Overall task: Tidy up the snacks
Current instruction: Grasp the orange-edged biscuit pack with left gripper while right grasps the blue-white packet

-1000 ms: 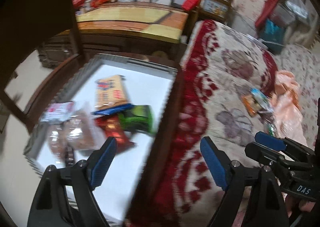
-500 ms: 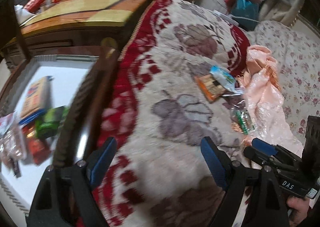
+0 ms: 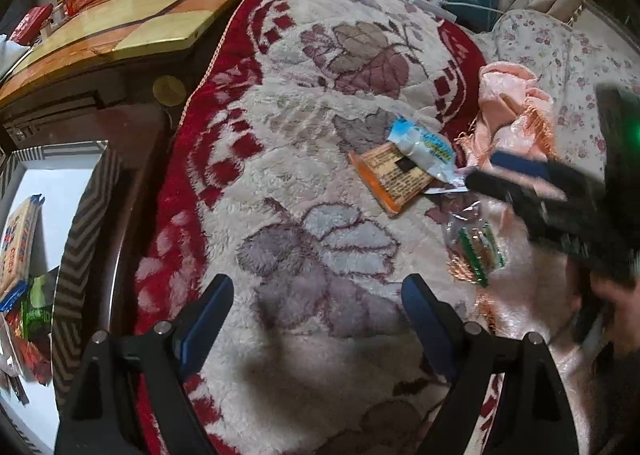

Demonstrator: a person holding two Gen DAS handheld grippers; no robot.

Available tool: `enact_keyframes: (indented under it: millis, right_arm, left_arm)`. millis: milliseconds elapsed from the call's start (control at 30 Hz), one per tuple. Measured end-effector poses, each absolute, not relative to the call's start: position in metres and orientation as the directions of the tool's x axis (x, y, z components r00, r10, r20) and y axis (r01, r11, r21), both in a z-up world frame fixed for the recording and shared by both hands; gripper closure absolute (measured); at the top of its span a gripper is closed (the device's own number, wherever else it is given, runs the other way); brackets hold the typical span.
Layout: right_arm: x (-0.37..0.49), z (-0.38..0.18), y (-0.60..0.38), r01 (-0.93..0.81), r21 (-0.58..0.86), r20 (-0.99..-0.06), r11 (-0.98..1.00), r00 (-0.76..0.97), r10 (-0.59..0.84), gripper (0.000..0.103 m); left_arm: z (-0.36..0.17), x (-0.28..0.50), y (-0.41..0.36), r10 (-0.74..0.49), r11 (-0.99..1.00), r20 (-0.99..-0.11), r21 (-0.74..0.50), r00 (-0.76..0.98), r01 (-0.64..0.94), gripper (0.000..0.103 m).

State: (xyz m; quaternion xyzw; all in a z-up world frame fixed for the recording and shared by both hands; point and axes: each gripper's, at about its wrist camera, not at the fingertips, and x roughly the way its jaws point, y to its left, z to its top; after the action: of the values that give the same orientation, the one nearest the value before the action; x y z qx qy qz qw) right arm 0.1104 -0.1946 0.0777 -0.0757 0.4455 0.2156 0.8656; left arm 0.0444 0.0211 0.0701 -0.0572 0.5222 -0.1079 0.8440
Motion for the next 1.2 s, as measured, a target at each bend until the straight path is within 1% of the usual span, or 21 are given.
enact_keyframes:
  millis: [167, 233, 267, 300, 333, 500, 567, 667, 800, 867, 967, 1033, 1067, 1100, 1133, 1167, 1200]
  right_arm:
    - [0.155, 0.061, -0.176, -0.502, 0.015, -0.835, 0.865, 0.470, 0.287, 0.039]
    - [0.164, 0.049, -0.168, -0.526, -0.004, -0.856, 0.850, 0.441, 0.269, 0.041]
    - [0.167, 0.044, -0.164, -0.538, -0.025, -0.865, 0.843, 0.434, 0.251, 0.056]
    - [0.169, 0.039, -0.161, -0.544, -0.050, -0.873, 0.838, 0.431, 0.227, 0.076]
    - [0.169, 0.035, -0.161, -0.543, -0.062, -0.877, 0.837, 0.430, 0.214, 0.077]
    - [0.158, 0.041, -0.180, -0.494, -0.007, -0.859, 0.870, 0.448, 0.248, 0.078]
    - [0.151, 0.049, -0.195, -0.450, 0.026, -0.844, 0.893, 0.468, 0.261, 0.078]
    - [0.137, 0.066, -0.222, -0.374, 0.088, -0.815, 0.923, 0.505, 0.283, 0.078]
    - [0.119, 0.080, -0.249, -0.313, 0.150, -0.782, 0.938, 0.543, 0.306, 0.078]
    - [0.115, 0.083, -0.255, -0.302, 0.156, -0.774, 0.940, 0.554, 0.307, 0.078]
    - [0.116, 0.081, -0.263, -0.286, 0.197, -0.763, 0.938, 0.556, 0.330, 0.078]
    - [0.117, 0.078, -0.268, -0.274, 0.215, -0.761, 0.938, 0.555, 0.336, 0.078]
    - [0.117, 0.076, -0.270, -0.269, 0.225, -0.761, 0.936, 0.552, 0.342, 0.078]
    - [0.118, 0.075, -0.272, -0.265, 0.235, -0.760, 0.935, 0.550, 0.347, 0.078]
    - [0.118, 0.074, -0.274, -0.260, 0.246, -0.757, 0.934, 0.550, 0.353, 0.078]
    - [0.119, 0.074, -0.275, -0.257, 0.252, -0.754, 0.933, 0.552, 0.355, 0.078]
    - [0.119, 0.074, -0.276, -0.254, 0.254, -0.753, 0.933, 0.554, 0.356, 0.078]
  left_arm:
    - [0.060, 0.058, 0.027, -0.238, 0.971, -0.880, -0.208, 0.412, 0.117, 0.015]
    - [0.058, 0.063, 0.026, -0.244, 0.970, -0.878, -0.210, 0.411, 0.126, 0.015]
    - [0.057, 0.066, 0.025, -0.248, 0.968, -0.878, -0.210, 0.410, 0.135, 0.016]
    - [0.057, 0.069, 0.024, -0.253, 0.967, -0.877, -0.211, 0.409, 0.145, 0.016]
    - [0.058, 0.071, 0.022, -0.260, 0.964, -0.875, -0.213, 0.408, 0.158, 0.016]
    - [0.065, 0.088, 0.007, -0.312, 0.943, -0.851, -0.226, 0.422, 0.243, 0.015]
    - [0.066, 0.097, -0.005, -0.340, 0.926, -0.846, -0.226, 0.411, 0.302, 0.014]
    - [0.064, 0.110, -0.028, -0.356, 0.898, -0.846, -0.193, 0.397, 0.395, 0.013]
    - [0.059, 0.124, -0.066, -0.401, 0.829, -0.852, -0.180, 0.338, 0.530, 0.012]
    - [0.055, 0.130, -0.085, -0.395, 0.799, -0.863, -0.154, 0.315, 0.581, 0.012]
    - [0.046, 0.140, -0.109, -0.353, 0.768, -0.883, -0.086, 0.308, 0.635, 0.012]
    - [0.038, 0.151, -0.118, -0.308, 0.769, -0.896, -0.038, 0.319, 0.638, 0.012]
    - [0.034, 0.157, -0.120, -0.298, 0.769, -0.902, -0.033, 0.313, 0.638, 0.012]
    - [0.030, 0.162, -0.121, -0.298, 0.769, -0.909, -0.047, 0.293, 0.637, 0.014]
    - [0.026, 0.167, -0.120, -0.298, 0.776, -0.914, -0.063, 0.277, 0.628, 0.031]
    - [0.024, 0.171, -0.118, -0.282, 0.790, -0.918, -0.056, 0.280, 0.610, 0.044]
    - [0.024, 0.172, -0.115, -0.282, 0.798, -0.915, -0.056, 0.289, 0.600, 0.046]
